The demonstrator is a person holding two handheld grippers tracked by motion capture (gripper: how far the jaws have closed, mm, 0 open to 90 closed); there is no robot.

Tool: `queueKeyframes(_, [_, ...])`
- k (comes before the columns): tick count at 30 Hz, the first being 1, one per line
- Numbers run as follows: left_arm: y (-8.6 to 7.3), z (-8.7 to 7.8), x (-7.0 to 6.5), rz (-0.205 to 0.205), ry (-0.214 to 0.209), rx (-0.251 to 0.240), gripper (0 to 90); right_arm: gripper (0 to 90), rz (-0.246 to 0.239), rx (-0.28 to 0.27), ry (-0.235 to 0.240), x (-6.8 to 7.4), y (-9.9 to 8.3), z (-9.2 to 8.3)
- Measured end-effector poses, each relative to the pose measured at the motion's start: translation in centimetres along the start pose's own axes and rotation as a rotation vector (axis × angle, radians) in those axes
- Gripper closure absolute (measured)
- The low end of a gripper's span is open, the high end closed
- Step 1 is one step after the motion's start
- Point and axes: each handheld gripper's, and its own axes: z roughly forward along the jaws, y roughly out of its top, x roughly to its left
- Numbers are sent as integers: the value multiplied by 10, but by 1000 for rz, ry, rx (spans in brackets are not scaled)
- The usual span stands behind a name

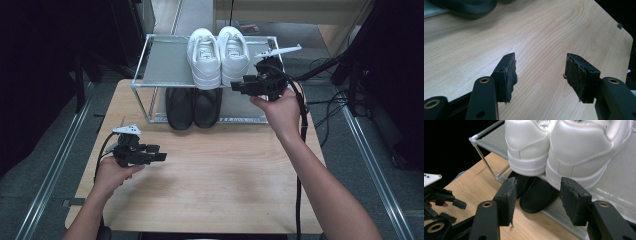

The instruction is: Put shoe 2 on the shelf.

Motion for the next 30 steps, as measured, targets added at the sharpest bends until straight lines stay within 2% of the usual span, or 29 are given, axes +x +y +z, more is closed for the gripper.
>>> queueKeyframes(9, [0, 0, 0, 1, 3, 3, 427, 476, 17, 14, 21, -6, -34, 3])
queueKeyframes(12, [0, 0, 0, 3, 3, 4, 427, 473, 13, 7, 46, -6, -44, 4])
queueKeyframes(14, [0, 0, 0, 1, 2, 7, 426, 472, -16, -3, 58, -4, -50, 5])
queueKeyframes(18, [0, 0, 0, 3, 2, 4, 426, 473, -18, 7, 85, -3, -63, 7])
queueKeyframes(23, [0, 1, -1, 6, 4, 4, 426, 472, -27, 18, 92, -2, -81, 11])
queueKeyframes(26, [0, 1, -1, 6, 3, 4, 426, 472, -58, 18, 83, 0, -93, 13])
queueKeyframes(30, [0, 1, -1, 7, 4, 9, 426, 472, -77, 13, 107, 3, -109, 17])
